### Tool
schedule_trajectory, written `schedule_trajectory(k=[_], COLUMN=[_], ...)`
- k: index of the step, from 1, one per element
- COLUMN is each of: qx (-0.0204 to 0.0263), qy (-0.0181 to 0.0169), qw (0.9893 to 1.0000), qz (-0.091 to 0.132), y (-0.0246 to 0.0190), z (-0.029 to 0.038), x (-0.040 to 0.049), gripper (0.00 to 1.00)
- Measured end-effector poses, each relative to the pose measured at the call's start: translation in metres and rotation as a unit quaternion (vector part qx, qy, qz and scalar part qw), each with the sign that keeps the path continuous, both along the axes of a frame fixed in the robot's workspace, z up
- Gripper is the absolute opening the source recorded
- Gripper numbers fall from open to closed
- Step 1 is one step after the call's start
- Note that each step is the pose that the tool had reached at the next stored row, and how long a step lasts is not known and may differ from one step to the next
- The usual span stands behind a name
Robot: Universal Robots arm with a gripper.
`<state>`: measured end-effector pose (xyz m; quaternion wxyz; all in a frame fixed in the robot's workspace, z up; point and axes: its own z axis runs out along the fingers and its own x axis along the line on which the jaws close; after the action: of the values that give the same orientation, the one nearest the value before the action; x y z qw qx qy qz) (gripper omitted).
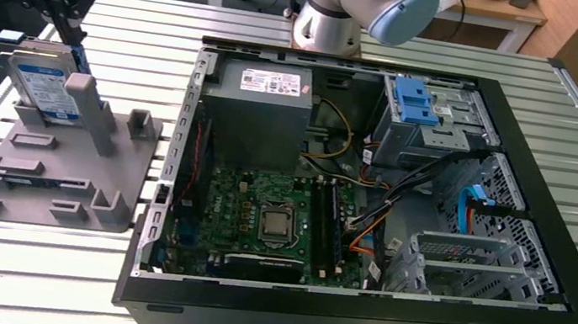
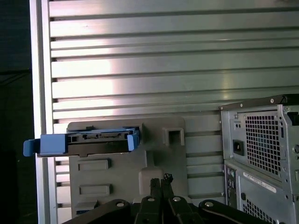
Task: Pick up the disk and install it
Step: 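Reach for the disk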
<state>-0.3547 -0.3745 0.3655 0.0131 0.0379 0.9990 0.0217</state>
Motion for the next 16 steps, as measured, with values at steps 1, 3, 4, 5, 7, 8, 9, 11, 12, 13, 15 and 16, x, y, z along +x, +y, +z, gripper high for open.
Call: schedule_trajectory(k=[1,3,4,5,7,8,9,11,12,13,15,16], qx=[0.0000,0.0000,-0.0001,0.0000,0.0000,0.0000,0.0000,0.0000,0.0000,0.0000,0.0000,0.0000], qy=[0.0000,0.0000,0.0001,0.0000,0.0000,0.0001,0.0000,0.0001,0.0000,0.0000,0.0001,0.0000], qw=[1.0000,1.0000,1.0000,1.0000,1.0000,1.0000,1.0000,1.0000,1.0000,1.0000,1.0000,1.0000], qz=[0.000,0.000,0.000,0.000,0.000,0.000,0.000,0.000,0.000,0.000,0.000,0.000], y=[0.0000,0.0001,0.0002,0.0003,0.0004,0.0005,0.0006,0.0011,0.0012,0.0013,0.0014,0.0014], z=[-0.0001,-0.0003,-0.0003,-0.0005,-0.0007,-0.0009,-0.0010,-0.0011,-0.0013,-0.0014,-0.0017,-0.0019], x=[-0.0006,-0.0018,-0.0024,-0.0031,-0.0043,-0.0050,-0.0055,-0.0061,-0.0066,-0.0071,-0.0084,-0.0091], gripper=[0.15,0.15,0.15,0.15,0.15,0.15,0.15,0.15,0.15,0.15,0.15,0.15])
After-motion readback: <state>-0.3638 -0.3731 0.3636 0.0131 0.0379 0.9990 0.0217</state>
